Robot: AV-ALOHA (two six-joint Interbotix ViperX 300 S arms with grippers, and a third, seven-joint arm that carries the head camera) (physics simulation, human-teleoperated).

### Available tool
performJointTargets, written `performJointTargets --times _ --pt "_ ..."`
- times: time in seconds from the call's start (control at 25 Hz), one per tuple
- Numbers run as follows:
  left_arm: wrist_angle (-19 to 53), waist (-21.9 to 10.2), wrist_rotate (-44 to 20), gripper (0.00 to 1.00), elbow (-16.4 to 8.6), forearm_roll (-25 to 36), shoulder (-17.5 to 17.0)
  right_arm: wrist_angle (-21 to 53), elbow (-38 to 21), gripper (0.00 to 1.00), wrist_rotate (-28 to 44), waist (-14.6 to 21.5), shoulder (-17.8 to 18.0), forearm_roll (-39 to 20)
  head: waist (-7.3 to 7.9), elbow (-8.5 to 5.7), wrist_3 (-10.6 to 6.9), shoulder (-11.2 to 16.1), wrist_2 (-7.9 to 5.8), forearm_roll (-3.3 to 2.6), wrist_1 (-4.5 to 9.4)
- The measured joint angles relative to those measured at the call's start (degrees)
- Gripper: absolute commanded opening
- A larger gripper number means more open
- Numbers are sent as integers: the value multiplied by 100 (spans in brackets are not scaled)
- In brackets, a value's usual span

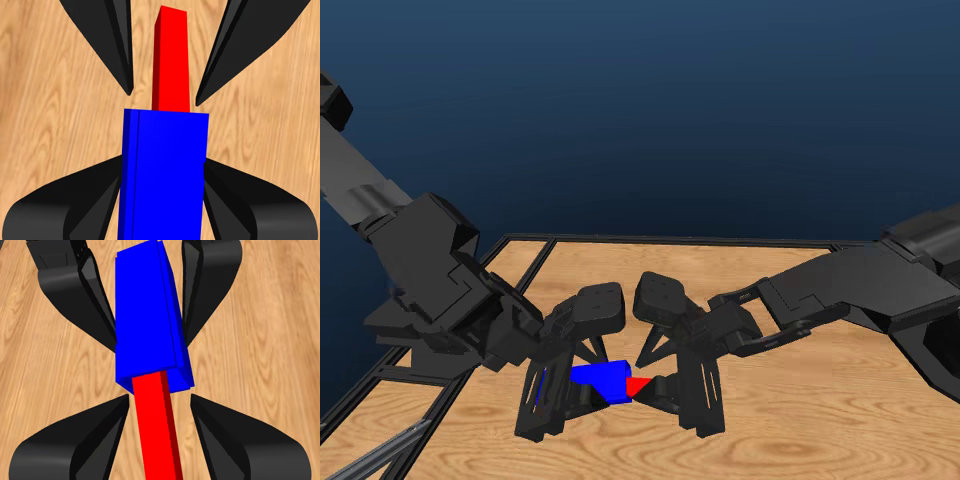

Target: Insert peg into socket

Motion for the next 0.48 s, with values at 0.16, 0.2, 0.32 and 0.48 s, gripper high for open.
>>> performJointTargets --times 0.16,0.2,0.32,0.48 --pt "-15 305 -71 0 247 -3 -33 -246 897 100 288 48 -493 143 12 0 -4 0 -6 1 21" --pt "-26 340 -86 0 287 -3 -61 -308 1062 100 350 82 -586 163 10 0 -5 0 -7 0 22" --pt "-41 427 -137 0 333 -19 -84 -465 1470 100 514 153 -789 210 -8 0 -18 0 -3 -6 23" --pt "-89 469 -185 0 421 -31 -144 -705 2053 100 751 161 -1023 303 -62 0 -66 0 -18 -28 32"
